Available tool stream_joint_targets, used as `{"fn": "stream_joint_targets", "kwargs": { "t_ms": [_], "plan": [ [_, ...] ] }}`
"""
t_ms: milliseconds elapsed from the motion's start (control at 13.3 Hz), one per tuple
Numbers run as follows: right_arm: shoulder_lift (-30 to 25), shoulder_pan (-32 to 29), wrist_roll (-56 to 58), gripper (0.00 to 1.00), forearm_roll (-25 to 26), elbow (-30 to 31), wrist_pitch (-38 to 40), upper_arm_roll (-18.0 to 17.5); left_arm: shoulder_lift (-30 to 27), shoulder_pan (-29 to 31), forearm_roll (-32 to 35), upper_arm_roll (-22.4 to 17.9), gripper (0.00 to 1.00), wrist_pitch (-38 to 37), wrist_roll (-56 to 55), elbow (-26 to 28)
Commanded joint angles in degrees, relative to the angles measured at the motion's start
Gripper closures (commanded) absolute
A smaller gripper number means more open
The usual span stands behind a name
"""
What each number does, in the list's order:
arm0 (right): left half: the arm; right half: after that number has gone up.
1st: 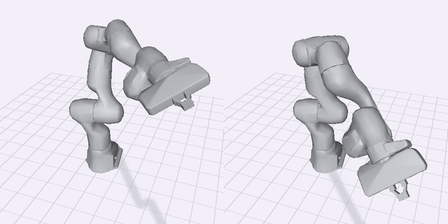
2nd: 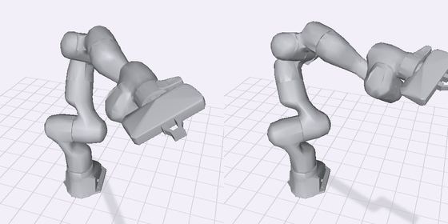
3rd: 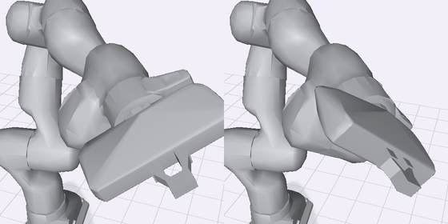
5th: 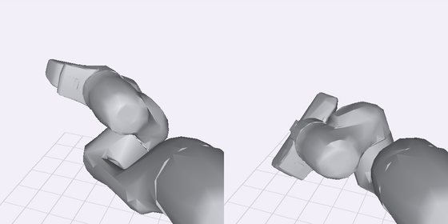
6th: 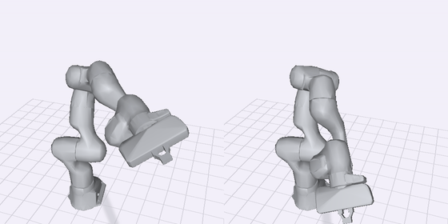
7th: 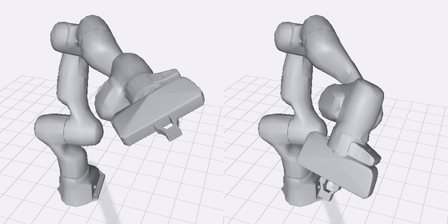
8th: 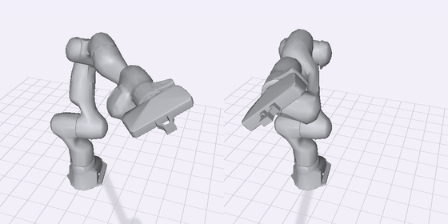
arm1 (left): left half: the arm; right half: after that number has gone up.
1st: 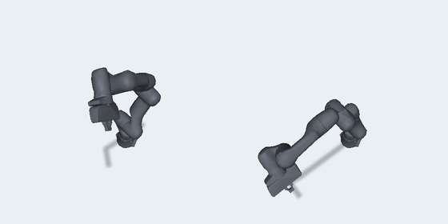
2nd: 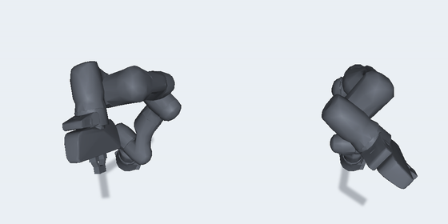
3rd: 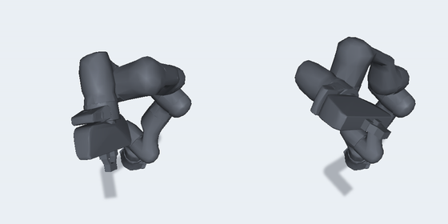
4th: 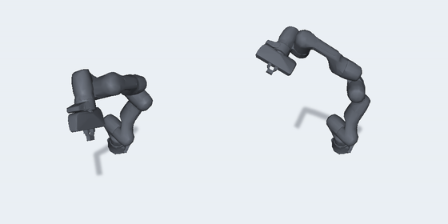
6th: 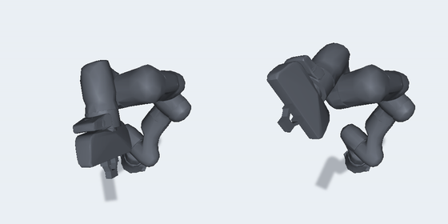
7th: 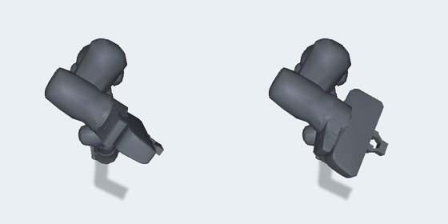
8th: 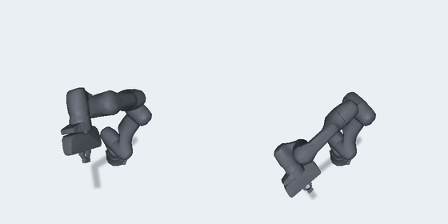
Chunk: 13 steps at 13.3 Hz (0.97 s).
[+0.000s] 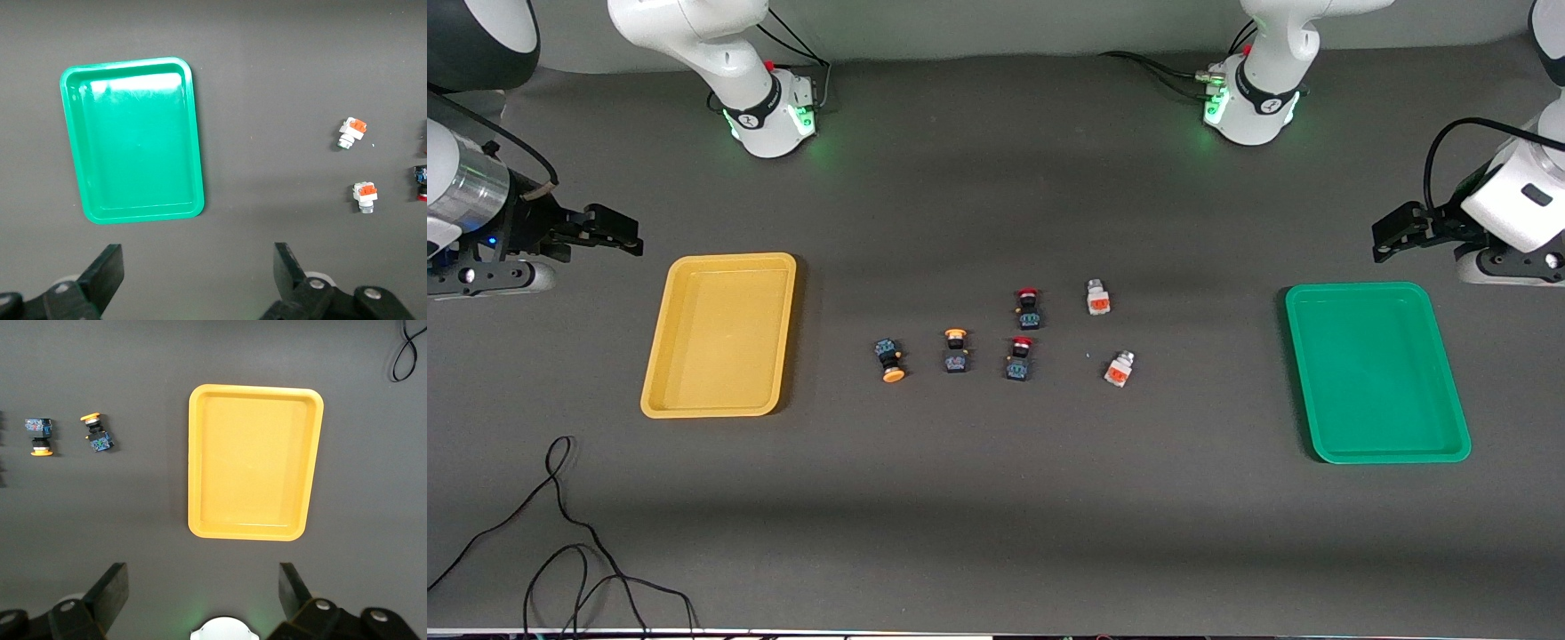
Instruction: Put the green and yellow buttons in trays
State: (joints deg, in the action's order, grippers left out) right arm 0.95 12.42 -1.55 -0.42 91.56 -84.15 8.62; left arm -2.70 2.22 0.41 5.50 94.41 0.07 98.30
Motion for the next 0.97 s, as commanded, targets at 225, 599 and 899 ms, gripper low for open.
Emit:
{"fn": "stream_joint_targets", "kwargs": {
  "t_ms": [225,599,899],
  "plan": [
    [0.1,0.0,-1.4,0.00,0.5,-0.3,0.0,0.0,-0.6,0.2,0.3,0.2,0.00,-0.9,-0.8,0.0],
    [0.2,0.0,-1.4,0.00,0.3,-0.4,0.0,0.0,-1.1,0.2,0.3,0.3,0.00,-1.2,-0.8,0.1],
    [0.2,0.0,-1.5,0.00,0.3,-0.4,0.0,-0.1,-1.7,-0.3,-0.5,0.6,0.00,-2.0,-0.8,0.1]
  ]
}}
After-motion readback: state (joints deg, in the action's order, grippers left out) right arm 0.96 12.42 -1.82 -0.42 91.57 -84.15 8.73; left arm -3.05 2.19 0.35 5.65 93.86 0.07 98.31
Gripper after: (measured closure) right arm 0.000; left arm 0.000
